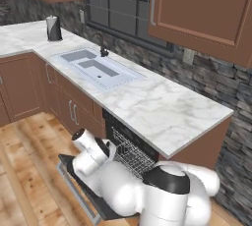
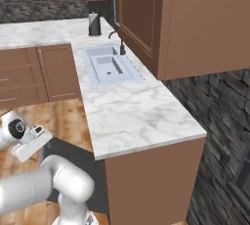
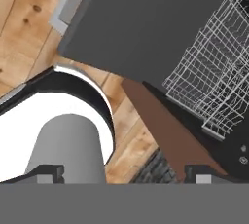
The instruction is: Open the dishwasher door and pull out the top rack.
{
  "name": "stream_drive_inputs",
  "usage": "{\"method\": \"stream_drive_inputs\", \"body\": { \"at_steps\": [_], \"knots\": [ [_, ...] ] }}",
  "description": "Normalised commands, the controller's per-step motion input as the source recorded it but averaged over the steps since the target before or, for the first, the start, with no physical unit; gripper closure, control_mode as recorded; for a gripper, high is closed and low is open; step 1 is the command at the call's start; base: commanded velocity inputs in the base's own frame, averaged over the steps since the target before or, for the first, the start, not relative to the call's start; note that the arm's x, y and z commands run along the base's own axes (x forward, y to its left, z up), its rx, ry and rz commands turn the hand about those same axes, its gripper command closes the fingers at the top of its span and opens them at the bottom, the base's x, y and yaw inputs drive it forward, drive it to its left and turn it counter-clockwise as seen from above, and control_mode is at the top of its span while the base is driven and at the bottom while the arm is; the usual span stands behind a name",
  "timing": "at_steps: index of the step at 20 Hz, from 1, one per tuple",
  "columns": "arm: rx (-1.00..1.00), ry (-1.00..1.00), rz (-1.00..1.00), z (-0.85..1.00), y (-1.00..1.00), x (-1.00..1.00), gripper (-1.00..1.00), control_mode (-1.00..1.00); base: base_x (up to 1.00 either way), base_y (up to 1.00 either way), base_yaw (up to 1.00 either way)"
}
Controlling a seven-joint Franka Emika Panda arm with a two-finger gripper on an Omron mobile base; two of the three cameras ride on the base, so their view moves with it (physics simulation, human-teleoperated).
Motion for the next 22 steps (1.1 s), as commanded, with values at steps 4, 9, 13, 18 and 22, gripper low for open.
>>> {"method": "stream_drive_inputs", "body": {
  "at_steps": [4, 9, 13, 18, 22],
  "knots": [
    [-0.03, 0.27, 0.27, 0.9, -0.85, 0.0, -1.0, -1.0, 0.0, 0.0, 0.0],
    [-0.06, 0.37, 0.23, 0.83, -0.59, 0.0, -1.0, -1.0, 0.0, 0.0, 0.0],
    [-0.41, 0.3, 0.15, -0.18, 0.16, 0.03, -1.0, -1.0, 0.0, 0.0, 0.0],
    [-0.5, 0.27, 0.14, -0.68, 0.35, 0.0, -1.0, -1.0, 0.0, 0.0, 0.0],
    [-0.32, 0.22, 0.11, -0.25, 0.01, 0.22, -1.0, -1.0, 0.0, 0.0, 0.0]
  ]
}}
